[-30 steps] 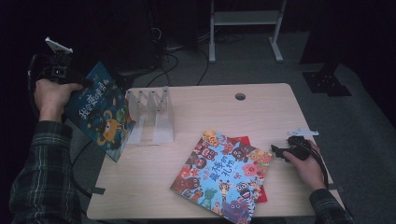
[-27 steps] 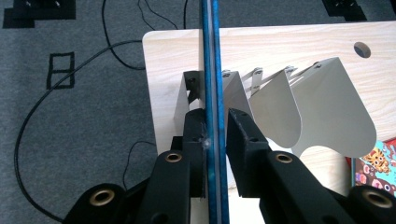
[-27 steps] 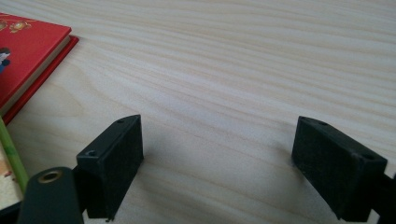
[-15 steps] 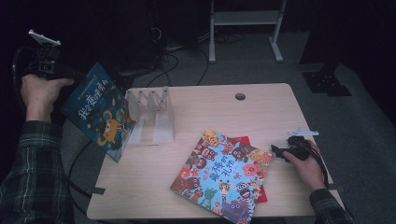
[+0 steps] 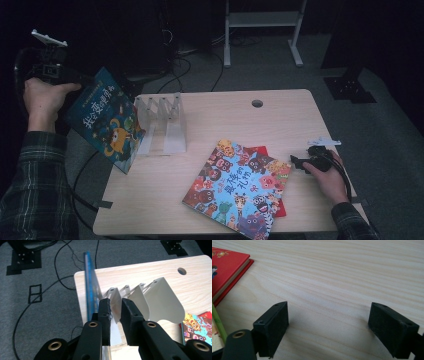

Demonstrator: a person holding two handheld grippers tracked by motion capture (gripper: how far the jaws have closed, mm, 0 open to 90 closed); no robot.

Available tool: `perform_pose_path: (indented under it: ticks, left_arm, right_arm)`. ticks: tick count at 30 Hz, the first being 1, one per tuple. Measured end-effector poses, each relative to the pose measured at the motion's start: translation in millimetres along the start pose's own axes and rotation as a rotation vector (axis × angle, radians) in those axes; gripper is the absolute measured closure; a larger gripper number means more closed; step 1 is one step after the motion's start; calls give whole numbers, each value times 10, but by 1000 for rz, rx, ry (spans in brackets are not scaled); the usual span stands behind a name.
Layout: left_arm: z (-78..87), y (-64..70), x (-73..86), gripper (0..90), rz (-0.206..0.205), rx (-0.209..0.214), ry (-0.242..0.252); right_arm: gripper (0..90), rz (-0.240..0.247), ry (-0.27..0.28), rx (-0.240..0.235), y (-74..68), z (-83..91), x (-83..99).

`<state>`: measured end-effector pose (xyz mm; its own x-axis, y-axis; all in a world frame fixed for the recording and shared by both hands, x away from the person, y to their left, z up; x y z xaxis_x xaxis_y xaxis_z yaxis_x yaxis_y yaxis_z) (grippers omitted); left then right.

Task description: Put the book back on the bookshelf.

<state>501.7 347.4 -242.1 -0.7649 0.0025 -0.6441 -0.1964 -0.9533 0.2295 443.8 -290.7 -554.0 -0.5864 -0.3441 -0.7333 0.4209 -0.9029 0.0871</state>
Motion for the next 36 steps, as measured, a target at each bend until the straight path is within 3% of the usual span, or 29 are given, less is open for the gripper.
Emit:
perform_pose_path:
  ticks: [5, 14, 24, 32, 36]
  left_arm:
    - [-53, 123, 59, 899, -17, 46, -24]
    - [-203, 374, 255, 900, -59, 82, -97]
    - [-348, 616, 523, 900, -111, 122, -135]
    - [-502, 740, 771, 897, -135, 140, -158]
    - [-596, 729, 892, 898, -137, 144, -178]
  right_arm:
    - [158, 0, 0, 0, 0, 0, 0]
    - [158, 0, 0, 1, 0, 1, 1]
    - [157, 0, 0, 0, -1, 1, 1]
    - [157, 0, 1, 0, 0, 0, 0]
    - [157, 0, 0, 1, 0, 0, 1]
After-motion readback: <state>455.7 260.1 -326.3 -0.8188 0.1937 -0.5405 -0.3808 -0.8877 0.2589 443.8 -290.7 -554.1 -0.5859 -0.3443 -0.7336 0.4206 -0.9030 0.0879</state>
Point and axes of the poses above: each handheld gripper's, and its own axes: z roughly backward along the jaws, x roughly out of its underside, y roughly to its right, the point moved 10 cm from there along -z, roughly forward along the jaws, and after that the axes turned 8 degrees about z, right-handed, at the moved point
